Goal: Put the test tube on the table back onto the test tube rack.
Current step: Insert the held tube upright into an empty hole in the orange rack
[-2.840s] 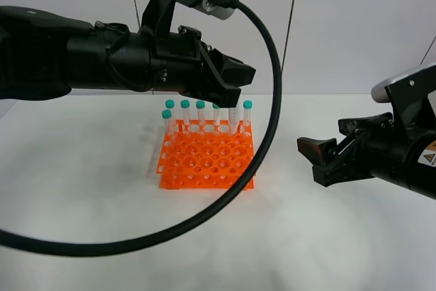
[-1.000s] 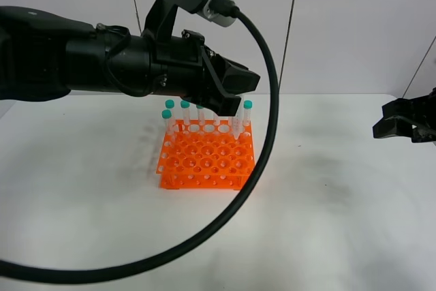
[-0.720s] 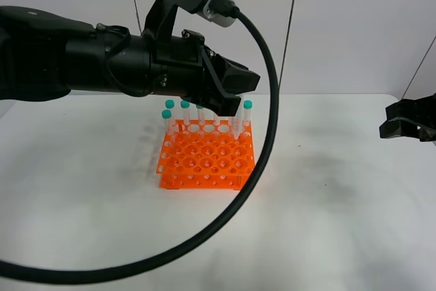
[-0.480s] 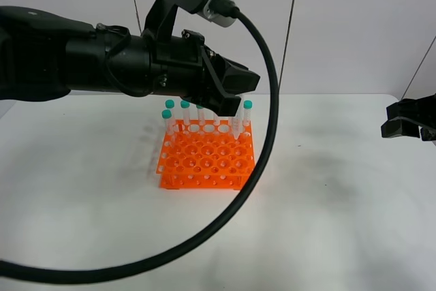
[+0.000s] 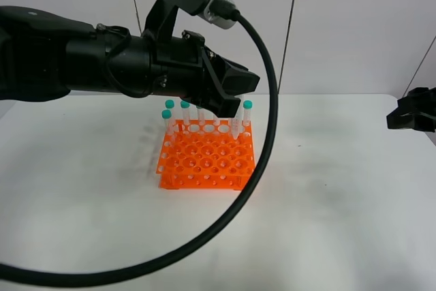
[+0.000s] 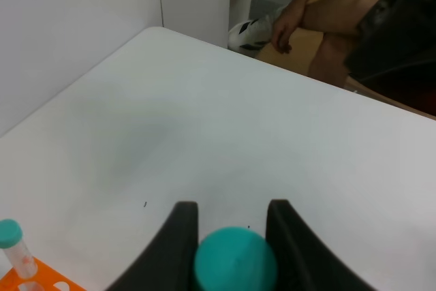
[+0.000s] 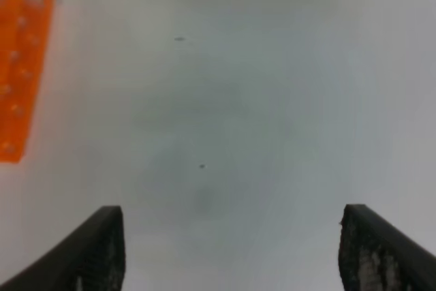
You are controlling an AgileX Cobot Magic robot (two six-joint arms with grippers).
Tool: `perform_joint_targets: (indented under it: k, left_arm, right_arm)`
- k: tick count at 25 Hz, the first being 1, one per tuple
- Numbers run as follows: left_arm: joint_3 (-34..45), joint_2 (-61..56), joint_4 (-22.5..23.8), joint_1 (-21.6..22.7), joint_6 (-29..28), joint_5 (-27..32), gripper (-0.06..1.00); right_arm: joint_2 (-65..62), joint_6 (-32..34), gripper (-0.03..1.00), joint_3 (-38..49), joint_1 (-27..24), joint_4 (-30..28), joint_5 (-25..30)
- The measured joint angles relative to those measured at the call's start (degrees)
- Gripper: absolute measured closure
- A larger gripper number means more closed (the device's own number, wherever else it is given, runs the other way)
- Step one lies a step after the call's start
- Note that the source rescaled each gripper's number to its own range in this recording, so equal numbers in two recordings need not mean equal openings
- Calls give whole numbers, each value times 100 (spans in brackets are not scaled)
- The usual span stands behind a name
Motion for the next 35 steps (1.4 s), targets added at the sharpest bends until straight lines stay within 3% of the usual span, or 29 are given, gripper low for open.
perform_joint_targets:
  k: [3, 7, 9, 15, 18, 27, 35]
  left_arm:
    - [0, 0, 0, 0, 0, 0, 94]
    - [0, 0, 1, 0, 0, 0, 94]
    - [0, 0, 6, 0, 0, 0, 94]
    - [0, 0, 11, 0, 7, 0, 94]
    - [0, 0, 11, 0, 0, 0, 94]
    - [0, 0, 16, 0, 8, 0, 94]
    - [0, 0, 22, 0, 8, 0, 94]
  right_arm:
    - [-361, 403, 17, 0, 634, -636, 349]
    - [-1016, 1078, 17, 0, 1021, -1338, 615]
    - [-1340, 1233, 17, 0, 1049, -1353, 796]
    - [-2133, 1433, 17, 0, 1049, -1248, 2153]
    - [-2573, 1629, 17, 0, 1049, -1389, 2503]
    - [-3416, 2049, 17, 141, 1049, -1285, 2567]
    - [-3459, 2057, 17, 1725, 1049, -1285, 2621]
